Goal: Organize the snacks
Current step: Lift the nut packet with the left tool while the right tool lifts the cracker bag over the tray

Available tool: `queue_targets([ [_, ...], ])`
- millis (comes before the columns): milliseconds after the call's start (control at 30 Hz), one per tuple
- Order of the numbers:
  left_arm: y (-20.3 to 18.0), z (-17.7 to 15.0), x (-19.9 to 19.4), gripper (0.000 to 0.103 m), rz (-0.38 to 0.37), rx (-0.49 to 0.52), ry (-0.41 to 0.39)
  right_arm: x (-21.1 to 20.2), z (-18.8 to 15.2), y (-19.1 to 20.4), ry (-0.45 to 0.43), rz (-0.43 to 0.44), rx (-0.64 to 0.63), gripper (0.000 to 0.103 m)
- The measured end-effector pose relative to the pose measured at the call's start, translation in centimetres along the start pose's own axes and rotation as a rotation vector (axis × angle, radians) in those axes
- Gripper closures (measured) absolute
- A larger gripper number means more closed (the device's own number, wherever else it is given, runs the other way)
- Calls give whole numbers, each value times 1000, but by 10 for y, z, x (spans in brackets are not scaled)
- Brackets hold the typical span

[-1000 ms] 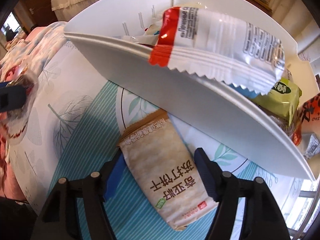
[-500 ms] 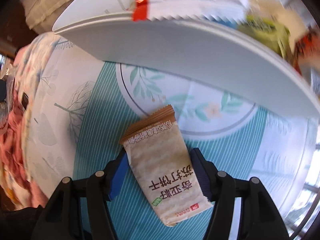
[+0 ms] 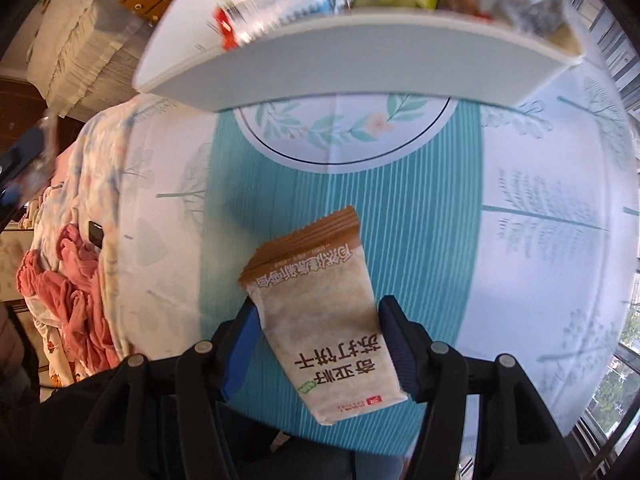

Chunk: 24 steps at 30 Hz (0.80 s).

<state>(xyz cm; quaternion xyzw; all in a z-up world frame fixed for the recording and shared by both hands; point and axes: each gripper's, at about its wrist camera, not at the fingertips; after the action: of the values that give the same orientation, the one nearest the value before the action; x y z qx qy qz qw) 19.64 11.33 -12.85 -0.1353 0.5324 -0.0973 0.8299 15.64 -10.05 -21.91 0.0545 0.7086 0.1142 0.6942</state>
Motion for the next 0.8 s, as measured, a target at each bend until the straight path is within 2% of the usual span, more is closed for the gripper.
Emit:
queue_targets([
  [167,-14,24,-14,48,-28,44,-28,-47,0,14,-68,41,-45,43],
  [400,-32,60,-16,48,-55,121,-66,-101,34,23,-201,50,-57,43],
  [567,-34,83,4,48,-88,103,-82,-112,67,24,-277,29,-30,43],
  [800,-31,101,44,47,-107,80,-99,-104,111,10,-369,-22,9,43],
])
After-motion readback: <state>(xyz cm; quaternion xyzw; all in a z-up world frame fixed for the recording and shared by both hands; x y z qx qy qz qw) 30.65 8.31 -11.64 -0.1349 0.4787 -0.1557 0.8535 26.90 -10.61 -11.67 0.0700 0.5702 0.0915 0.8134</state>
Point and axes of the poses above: each gripper's, at about its wrist camera, not at the fingertips, and x roughly the way its jaws point, y to its left, z to its top, and after that the axes turned 3 degrees about -z, right-handed
